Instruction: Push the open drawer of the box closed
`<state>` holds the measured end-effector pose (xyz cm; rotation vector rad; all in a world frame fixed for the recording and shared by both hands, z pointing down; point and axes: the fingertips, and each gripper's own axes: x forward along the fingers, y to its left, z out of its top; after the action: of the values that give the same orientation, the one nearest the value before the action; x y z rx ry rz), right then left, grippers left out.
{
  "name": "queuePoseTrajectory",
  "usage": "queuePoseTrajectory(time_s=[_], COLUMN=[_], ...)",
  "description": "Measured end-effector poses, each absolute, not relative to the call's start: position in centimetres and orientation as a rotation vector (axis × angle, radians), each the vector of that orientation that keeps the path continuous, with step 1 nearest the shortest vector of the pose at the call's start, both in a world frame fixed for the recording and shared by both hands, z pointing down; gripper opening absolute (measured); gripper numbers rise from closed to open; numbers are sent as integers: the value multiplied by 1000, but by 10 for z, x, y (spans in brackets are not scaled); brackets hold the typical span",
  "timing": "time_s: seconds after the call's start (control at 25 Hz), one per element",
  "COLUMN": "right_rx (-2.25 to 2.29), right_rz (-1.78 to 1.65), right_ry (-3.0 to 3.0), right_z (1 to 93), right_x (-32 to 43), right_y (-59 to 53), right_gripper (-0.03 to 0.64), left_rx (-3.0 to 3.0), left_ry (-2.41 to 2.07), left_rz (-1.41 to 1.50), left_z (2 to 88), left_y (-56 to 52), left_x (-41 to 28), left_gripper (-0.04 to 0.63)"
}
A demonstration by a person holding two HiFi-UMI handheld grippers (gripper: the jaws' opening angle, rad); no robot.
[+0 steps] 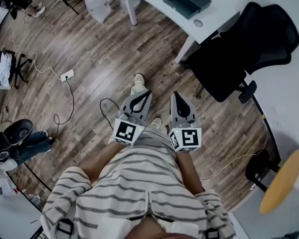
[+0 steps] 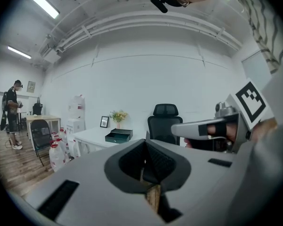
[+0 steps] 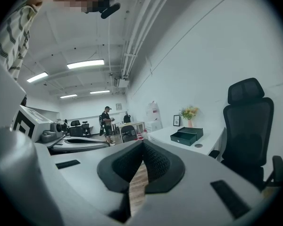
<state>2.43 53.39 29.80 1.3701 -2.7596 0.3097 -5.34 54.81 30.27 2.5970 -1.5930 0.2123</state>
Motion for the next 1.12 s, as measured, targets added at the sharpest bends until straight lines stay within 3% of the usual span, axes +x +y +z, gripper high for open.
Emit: queuePoseTrajectory(time_s=[1.12], right_rx=[1682], right_rz=[237], right_ry=[-2562], right_z=[256], right_x=[-35], right_y=[163], right_gripper=[6], left_rx=[2786], left_ry=[-1238], left_rz=[143], left_z=[269], left_y=[165], left_x=[-112], left_gripper=[-3])
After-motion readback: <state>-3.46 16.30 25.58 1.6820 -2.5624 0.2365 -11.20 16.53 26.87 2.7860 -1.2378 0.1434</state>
